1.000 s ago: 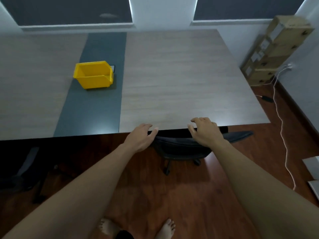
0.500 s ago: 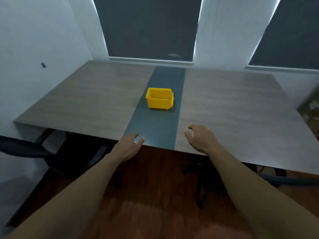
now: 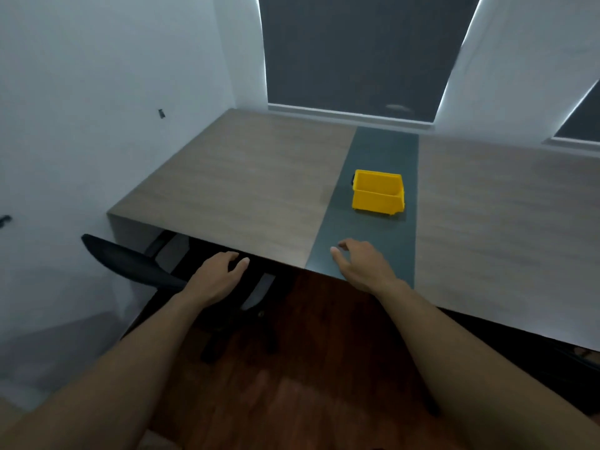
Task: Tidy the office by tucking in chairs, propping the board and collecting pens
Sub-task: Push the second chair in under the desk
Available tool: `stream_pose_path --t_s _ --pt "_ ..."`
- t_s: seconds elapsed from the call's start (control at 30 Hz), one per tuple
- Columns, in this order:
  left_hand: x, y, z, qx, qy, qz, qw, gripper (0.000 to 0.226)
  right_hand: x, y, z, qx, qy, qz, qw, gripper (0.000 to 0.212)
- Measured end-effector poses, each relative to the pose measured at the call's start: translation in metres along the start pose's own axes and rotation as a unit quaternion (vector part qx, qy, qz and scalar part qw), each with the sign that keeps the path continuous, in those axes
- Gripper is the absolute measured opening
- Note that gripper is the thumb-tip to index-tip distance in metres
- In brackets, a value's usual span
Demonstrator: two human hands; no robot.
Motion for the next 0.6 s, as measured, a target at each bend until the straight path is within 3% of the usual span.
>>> stream_pose_path --t_s 0.13,0.37,0.6 --pt "-0.022 0.016 -0.059 -0.028 -0.002 0.02 0.999 0.07 0.042 0.027 -0.051 -0.024 0.0 -0.027 0.999 0.064" --pt "-0.051 0.047 -0.13 -0.075 0.008 0.039 0.996 0.067 0.108 0.087 -0.124 -0.071 0.021 -0.072 0.995 0.072" --pt "-0.081 0.071 -0.194 -0.101 0.011 0.07 0.992 0.061 0.168 0.128 -0.194 -0.105 0.032 -0.131 0.985 0.062"
Point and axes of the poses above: each hand's wrist, its own y-axis towards the middle knuckle, its own x-axis out of the palm, z = x × y, the point moved 5 cm from there along y, towards the middle knuckle, and after that the axes turned 6 degrees about z, right-handed, at the moved point
